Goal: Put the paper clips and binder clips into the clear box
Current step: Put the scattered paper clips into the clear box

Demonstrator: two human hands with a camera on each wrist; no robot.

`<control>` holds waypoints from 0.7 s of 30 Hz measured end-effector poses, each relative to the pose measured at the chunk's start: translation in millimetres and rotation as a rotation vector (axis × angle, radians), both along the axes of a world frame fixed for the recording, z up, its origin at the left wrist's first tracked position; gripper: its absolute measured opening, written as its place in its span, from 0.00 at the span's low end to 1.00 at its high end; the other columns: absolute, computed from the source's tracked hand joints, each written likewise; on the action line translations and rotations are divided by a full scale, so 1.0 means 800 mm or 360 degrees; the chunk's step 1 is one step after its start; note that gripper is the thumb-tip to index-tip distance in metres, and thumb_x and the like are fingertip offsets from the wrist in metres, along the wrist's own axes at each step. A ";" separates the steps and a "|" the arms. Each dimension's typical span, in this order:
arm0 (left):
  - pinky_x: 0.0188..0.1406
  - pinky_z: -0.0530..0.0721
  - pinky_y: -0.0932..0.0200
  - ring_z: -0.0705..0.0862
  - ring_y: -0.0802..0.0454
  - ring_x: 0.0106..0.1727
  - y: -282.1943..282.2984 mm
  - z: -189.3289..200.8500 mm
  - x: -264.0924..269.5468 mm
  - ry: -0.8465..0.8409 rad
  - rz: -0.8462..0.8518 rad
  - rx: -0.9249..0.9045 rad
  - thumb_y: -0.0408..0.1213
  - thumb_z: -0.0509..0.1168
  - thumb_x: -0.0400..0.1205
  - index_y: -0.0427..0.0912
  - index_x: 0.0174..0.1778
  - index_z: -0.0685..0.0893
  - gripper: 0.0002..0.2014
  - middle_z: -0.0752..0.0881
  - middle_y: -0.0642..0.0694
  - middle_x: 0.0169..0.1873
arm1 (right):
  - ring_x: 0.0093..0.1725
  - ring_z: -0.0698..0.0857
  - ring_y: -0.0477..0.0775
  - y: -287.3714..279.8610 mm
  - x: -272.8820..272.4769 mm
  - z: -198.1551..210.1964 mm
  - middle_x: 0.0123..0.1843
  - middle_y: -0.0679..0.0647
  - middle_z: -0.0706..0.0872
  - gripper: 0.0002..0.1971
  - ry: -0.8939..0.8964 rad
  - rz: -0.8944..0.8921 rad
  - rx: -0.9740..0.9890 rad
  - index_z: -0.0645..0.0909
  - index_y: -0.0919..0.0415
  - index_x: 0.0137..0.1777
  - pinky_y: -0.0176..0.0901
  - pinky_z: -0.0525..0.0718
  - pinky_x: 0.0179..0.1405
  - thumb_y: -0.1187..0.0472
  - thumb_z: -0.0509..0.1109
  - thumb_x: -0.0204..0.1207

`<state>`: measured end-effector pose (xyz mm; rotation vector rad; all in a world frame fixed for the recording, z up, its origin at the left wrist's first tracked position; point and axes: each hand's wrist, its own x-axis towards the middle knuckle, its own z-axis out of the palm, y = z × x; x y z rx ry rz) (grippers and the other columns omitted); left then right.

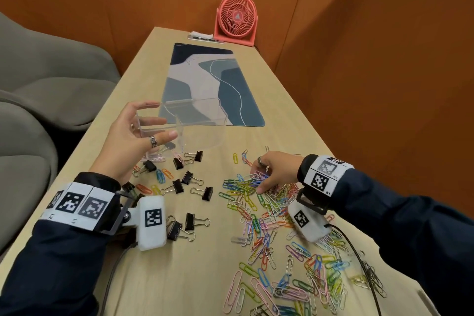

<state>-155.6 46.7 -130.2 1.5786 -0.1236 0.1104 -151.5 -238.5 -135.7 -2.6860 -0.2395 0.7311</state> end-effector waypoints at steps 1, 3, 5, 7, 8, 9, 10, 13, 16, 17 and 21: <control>0.55 0.84 0.44 0.86 0.49 0.56 0.000 0.000 0.000 -0.0002 -0.0006 -0.0003 0.39 0.76 0.60 0.61 0.58 0.77 0.30 0.85 0.44 0.56 | 0.30 0.83 0.44 0.000 0.001 -0.001 0.39 0.50 0.82 0.17 0.0018 -0.0054 0.0051 0.80 0.63 0.56 0.35 0.86 0.30 0.62 0.79 0.68; 0.54 0.85 0.45 0.86 0.50 0.56 -0.001 0.000 0.000 -0.0005 -0.0019 -0.0005 0.39 0.76 0.60 0.61 0.58 0.77 0.30 0.85 0.43 0.56 | 0.23 0.83 0.41 -0.001 0.003 -0.002 0.35 0.50 0.83 0.11 0.0006 -0.0095 0.0058 0.81 0.63 0.49 0.32 0.85 0.27 0.63 0.78 0.69; 0.54 0.84 0.45 0.86 0.49 0.56 0.000 0.000 0.000 -0.0005 -0.0027 -0.0009 0.39 0.76 0.60 0.61 0.58 0.77 0.30 0.85 0.44 0.56 | 0.26 0.83 0.44 -0.001 0.005 -0.001 0.34 0.51 0.84 0.07 -0.0019 -0.0125 0.0073 0.82 0.62 0.44 0.31 0.84 0.26 0.63 0.78 0.69; 0.52 0.85 0.46 0.86 0.50 0.55 0.001 0.001 0.000 -0.0003 -0.0033 -0.0017 0.38 0.76 0.61 0.61 0.57 0.77 0.30 0.85 0.44 0.55 | 0.28 0.83 0.43 -0.002 0.005 0.002 0.36 0.53 0.85 0.09 -0.0030 -0.0182 0.0123 0.84 0.66 0.47 0.28 0.83 0.25 0.64 0.78 0.69; 0.51 0.85 0.48 0.86 0.51 0.54 0.001 0.001 0.000 -0.0005 -0.0041 -0.0019 0.37 0.76 0.61 0.60 0.57 0.77 0.30 0.85 0.44 0.55 | 0.26 0.82 0.40 -0.003 0.006 0.004 0.35 0.52 0.85 0.11 -0.0059 -0.0192 0.0116 0.85 0.67 0.49 0.27 0.81 0.25 0.63 0.78 0.68; 0.49 0.85 0.49 0.87 0.52 0.53 0.001 0.001 0.000 -0.0008 -0.0050 -0.0022 0.37 0.75 0.61 0.60 0.57 0.77 0.30 0.85 0.44 0.55 | 0.23 0.81 0.37 -0.004 0.007 0.007 0.33 0.50 0.84 0.12 -0.0102 -0.0191 0.0092 0.85 0.67 0.49 0.27 0.81 0.25 0.62 0.79 0.68; 0.48 0.85 0.49 0.87 0.52 0.52 0.000 0.001 0.000 -0.0008 -0.0058 -0.0023 0.37 0.75 0.60 0.59 0.57 0.77 0.30 0.85 0.43 0.55 | 0.21 0.81 0.36 -0.006 0.008 0.012 0.31 0.48 0.83 0.13 -0.0147 -0.0192 0.0091 0.85 0.67 0.48 0.28 0.82 0.27 0.61 0.79 0.67; 0.53 0.86 0.41 0.88 0.49 0.50 -0.002 0.000 -0.001 0.0024 -0.0078 -0.0015 0.37 0.75 0.60 0.60 0.56 0.78 0.29 0.85 0.43 0.54 | 0.23 0.82 0.38 -0.008 0.015 0.040 0.32 0.52 0.84 0.16 -0.0242 -0.0239 0.0270 0.83 0.73 0.54 0.30 0.85 0.31 0.64 0.77 0.69; 0.57 0.83 0.35 0.87 0.43 0.53 -0.004 -0.001 -0.001 0.0057 -0.0125 0.0025 0.38 0.79 0.59 0.61 0.55 0.79 0.30 0.86 0.43 0.54 | 0.25 0.83 0.40 -0.001 0.023 0.083 0.34 0.54 0.86 0.16 -0.0385 -0.0220 0.0435 0.84 0.71 0.55 0.28 0.85 0.32 0.65 0.76 0.69; 0.56 0.84 0.35 0.87 0.42 0.54 -0.004 -0.001 -0.001 0.0066 -0.0137 0.0043 0.38 0.81 0.58 0.61 0.54 0.79 0.31 0.86 0.43 0.54 | 0.24 0.83 0.39 0.004 0.025 0.097 0.33 0.54 0.86 0.15 -0.0441 -0.0209 0.0486 0.84 0.71 0.54 0.28 0.85 0.32 0.65 0.77 0.69; 0.55 0.84 0.35 0.87 0.41 0.56 -0.007 -0.003 0.000 0.0094 -0.0156 0.0055 0.38 0.77 0.59 0.62 0.54 0.79 0.28 0.87 0.43 0.53 | 0.27 0.85 0.43 0.036 0.039 0.127 0.29 0.49 0.88 0.15 -0.0526 -0.0183 0.0688 0.84 0.72 0.53 0.33 0.87 0.32 0.67 0.78 0.67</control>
